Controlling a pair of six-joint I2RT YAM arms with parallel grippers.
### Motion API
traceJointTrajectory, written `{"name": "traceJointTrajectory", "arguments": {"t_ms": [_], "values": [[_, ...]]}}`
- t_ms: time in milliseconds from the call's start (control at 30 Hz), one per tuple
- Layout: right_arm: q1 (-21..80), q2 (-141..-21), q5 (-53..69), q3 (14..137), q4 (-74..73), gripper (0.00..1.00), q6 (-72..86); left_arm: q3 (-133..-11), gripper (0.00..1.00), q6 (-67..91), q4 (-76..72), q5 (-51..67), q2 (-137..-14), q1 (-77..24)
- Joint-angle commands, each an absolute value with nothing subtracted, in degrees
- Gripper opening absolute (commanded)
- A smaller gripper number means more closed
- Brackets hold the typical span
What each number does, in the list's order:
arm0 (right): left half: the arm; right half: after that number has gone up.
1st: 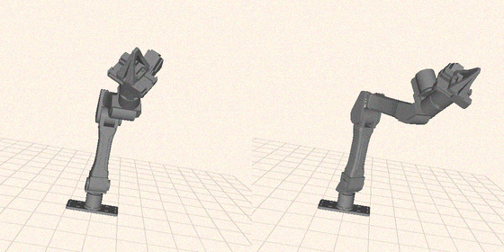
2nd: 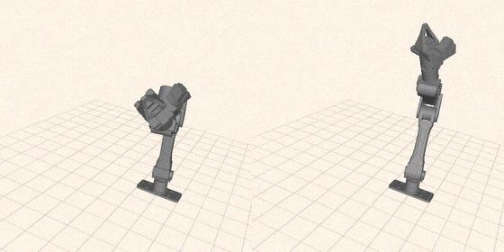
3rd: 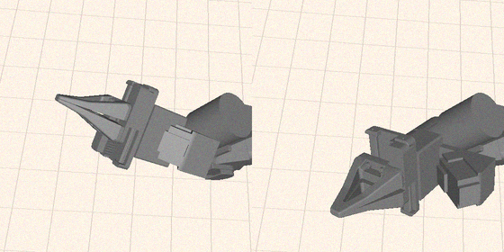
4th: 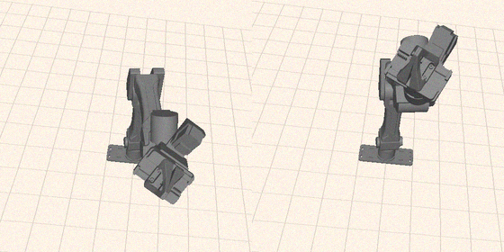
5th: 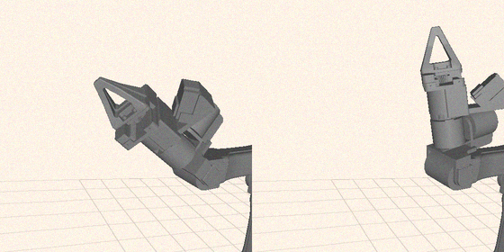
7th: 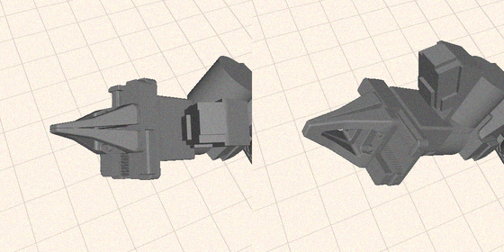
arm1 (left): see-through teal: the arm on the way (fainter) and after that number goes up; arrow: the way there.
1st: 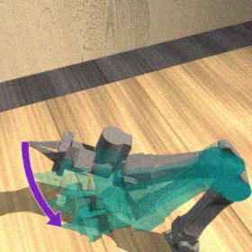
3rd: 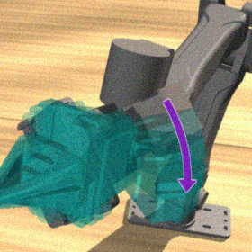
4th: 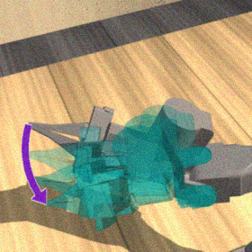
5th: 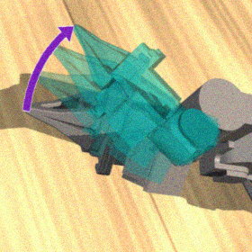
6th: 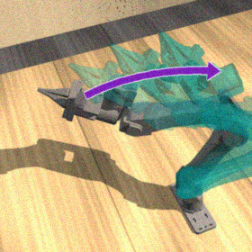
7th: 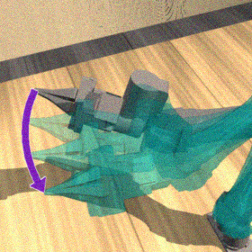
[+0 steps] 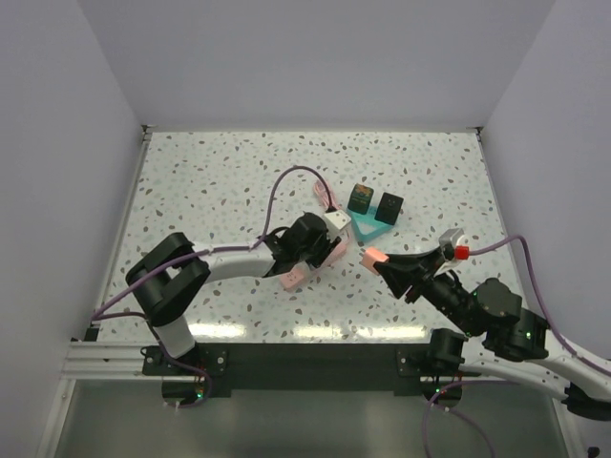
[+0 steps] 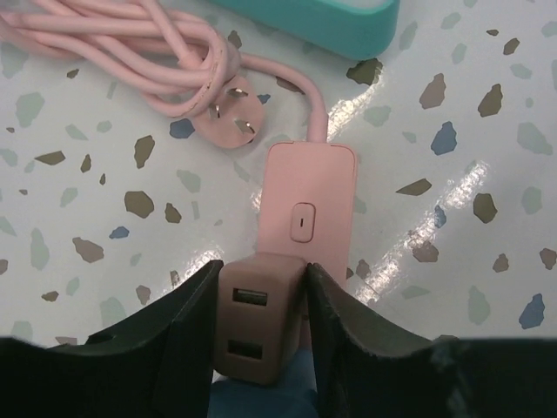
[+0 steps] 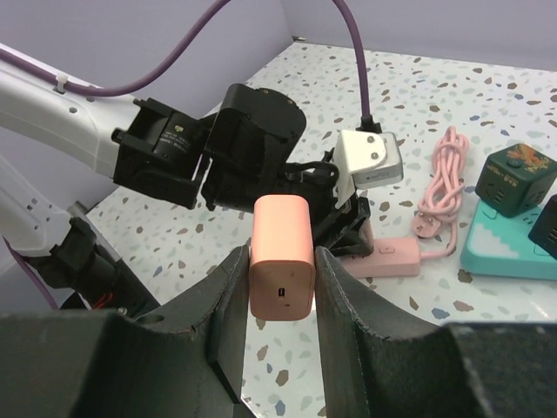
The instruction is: Insert the plug
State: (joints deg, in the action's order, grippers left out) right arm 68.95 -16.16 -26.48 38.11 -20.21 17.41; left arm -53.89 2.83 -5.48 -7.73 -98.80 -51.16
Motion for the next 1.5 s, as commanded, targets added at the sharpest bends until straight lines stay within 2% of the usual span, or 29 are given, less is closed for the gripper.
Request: {"name": "traceJointTrajectory", "arguments": {"t_ms": [0,67,100,133,467,633,933,1267,1467], "values": [[68.91,-15.82,-27.69,37.97,-19.07,0.0,16.44,-57.04,0.42,3.25,-2.2,-12.65,-100.37,-51.15],[68.91,-16.34,-27.86,37.88,-18.81,0.0,16.09,-57.74,0.28,4.65,-1.06,-14.05,-101.33,-51.15],[68.91,-16.52,-27.95,37.88,-18.9,0.0,16.08,-57.92,0.11,5.09,-0.71,-14.5,-101.6,-51.07],[68.91,-16.96,-27.86,37.88,-18.81,0.0,16.08,-58.09,0.0,5.62,-0.27,-15.11,-101.78,-51.06],[68.91,-23.37,-28.48,38.32,-16.7,0.0,14.15,-62.75,0.0,15.54,9.14,-27.5,-103.88,-48.53],[68.91,-27.5,-28.48,39.55,-17.57,0.0,14.24,-65.03,0.0,19.33,10.1,-27.25,-106.07,-45.53],[68.91,-34.0,-28.13,42.1,-21.53,0.0,17.14,-77.68,0.0,27.85,16.17,-27.25,-115.04,-40.08],[63.38,-44.73,-16.89,43.42,-18.11,0.0,19.33,-89.73,0.0,31.46,20.38,-24.35,-122.51,-37.53],[58.45,-49.38,-10.81,43.59,-18.02,0.0,19.69,-90.88,0.0,34.1,20.4,-23.12,-122.79,-35.6]]}}
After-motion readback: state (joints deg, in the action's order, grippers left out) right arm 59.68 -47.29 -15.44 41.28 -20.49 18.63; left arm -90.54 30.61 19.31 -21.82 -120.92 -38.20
